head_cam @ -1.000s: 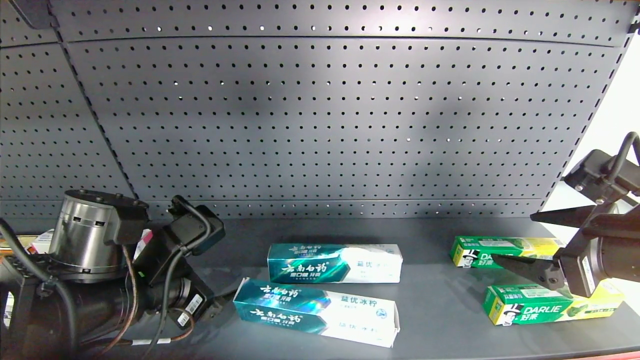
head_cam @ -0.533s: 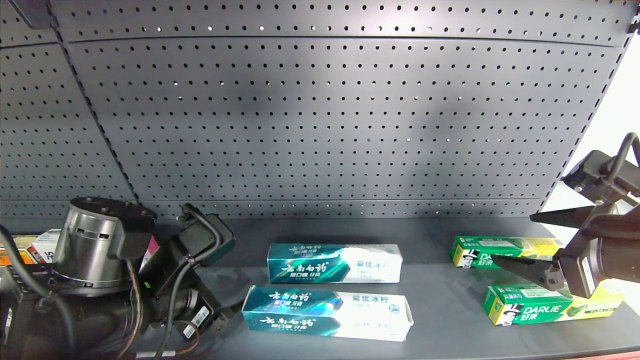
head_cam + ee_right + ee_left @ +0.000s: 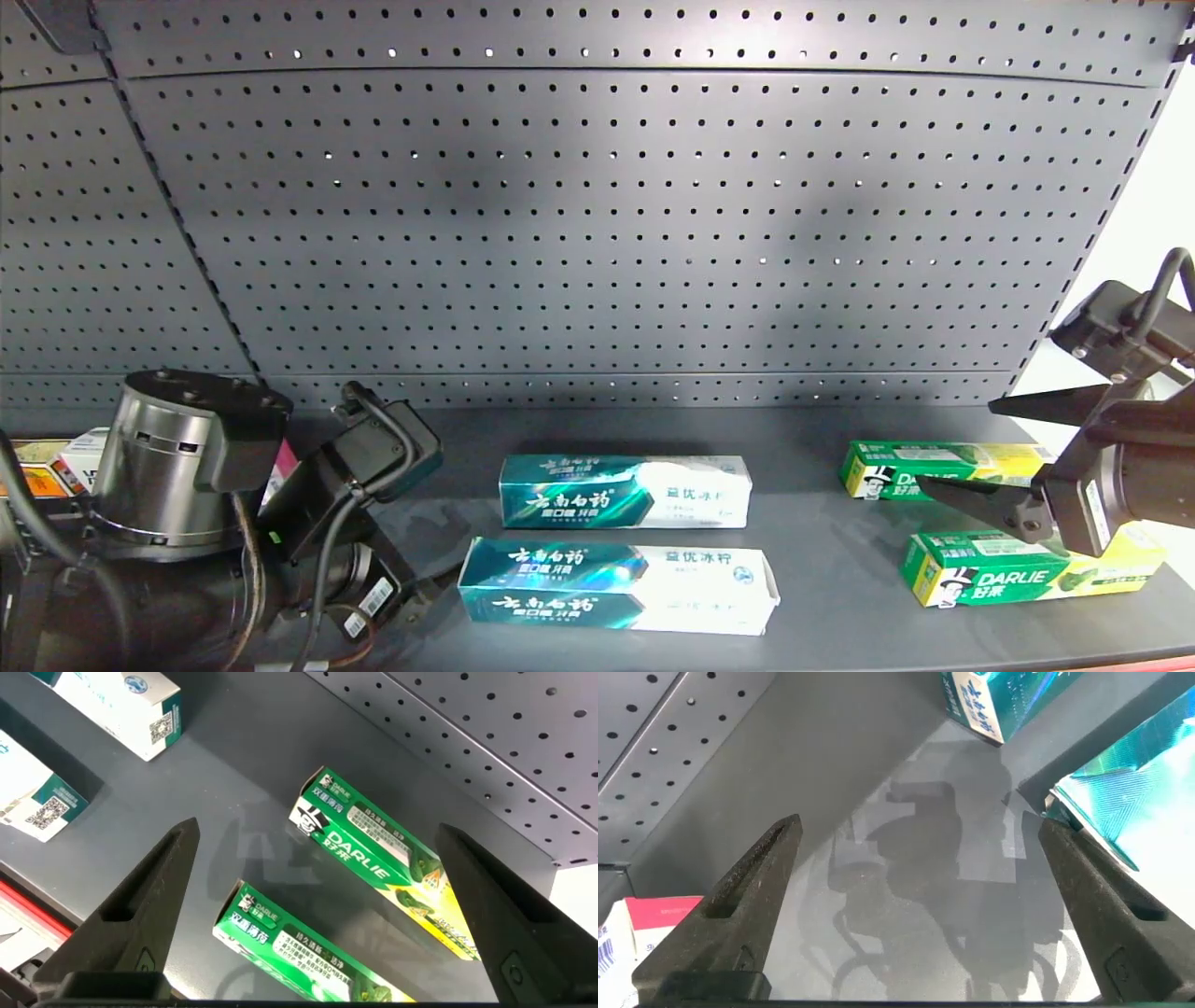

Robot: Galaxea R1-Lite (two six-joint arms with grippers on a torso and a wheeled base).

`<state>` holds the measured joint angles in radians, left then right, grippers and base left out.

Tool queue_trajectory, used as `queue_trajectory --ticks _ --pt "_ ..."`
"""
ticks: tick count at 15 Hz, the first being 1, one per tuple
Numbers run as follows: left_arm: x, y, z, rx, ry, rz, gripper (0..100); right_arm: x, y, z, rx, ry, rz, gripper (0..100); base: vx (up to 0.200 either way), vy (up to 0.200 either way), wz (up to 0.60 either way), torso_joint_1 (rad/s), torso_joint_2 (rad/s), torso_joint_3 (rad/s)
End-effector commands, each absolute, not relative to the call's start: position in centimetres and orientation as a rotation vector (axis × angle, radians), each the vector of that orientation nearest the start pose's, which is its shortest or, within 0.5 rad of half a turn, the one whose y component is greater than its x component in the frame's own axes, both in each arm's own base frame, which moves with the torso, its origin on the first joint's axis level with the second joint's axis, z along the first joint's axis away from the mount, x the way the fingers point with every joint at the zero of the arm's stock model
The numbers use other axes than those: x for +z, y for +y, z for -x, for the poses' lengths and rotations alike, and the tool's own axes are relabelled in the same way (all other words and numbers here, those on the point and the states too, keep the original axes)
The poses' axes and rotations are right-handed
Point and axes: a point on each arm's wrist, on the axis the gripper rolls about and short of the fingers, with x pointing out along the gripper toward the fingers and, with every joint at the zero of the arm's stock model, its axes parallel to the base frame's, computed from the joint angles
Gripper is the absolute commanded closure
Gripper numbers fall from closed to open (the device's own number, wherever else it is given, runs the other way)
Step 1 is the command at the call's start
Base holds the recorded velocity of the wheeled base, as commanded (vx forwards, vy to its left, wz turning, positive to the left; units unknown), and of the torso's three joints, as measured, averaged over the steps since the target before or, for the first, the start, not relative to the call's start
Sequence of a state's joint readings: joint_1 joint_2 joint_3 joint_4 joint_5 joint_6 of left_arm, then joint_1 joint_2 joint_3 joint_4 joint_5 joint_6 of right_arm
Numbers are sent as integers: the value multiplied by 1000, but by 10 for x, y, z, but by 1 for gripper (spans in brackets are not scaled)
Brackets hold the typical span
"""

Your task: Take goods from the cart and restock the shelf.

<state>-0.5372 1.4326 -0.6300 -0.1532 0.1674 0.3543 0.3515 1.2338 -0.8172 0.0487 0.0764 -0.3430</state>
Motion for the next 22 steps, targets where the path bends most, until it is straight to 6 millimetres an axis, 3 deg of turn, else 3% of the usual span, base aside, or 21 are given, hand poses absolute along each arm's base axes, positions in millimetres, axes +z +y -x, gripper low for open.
queue_trajectory --ticks 1,22 --pt "163 -108 -186 -471 543 -566 0 235 65 -171 497 391 397 0 0 0 0 0 0 0" --pt "162 -112 -183 -494 541 -574 0 233 65 -171 502 396 397 0 0 0 0 0 0 0"
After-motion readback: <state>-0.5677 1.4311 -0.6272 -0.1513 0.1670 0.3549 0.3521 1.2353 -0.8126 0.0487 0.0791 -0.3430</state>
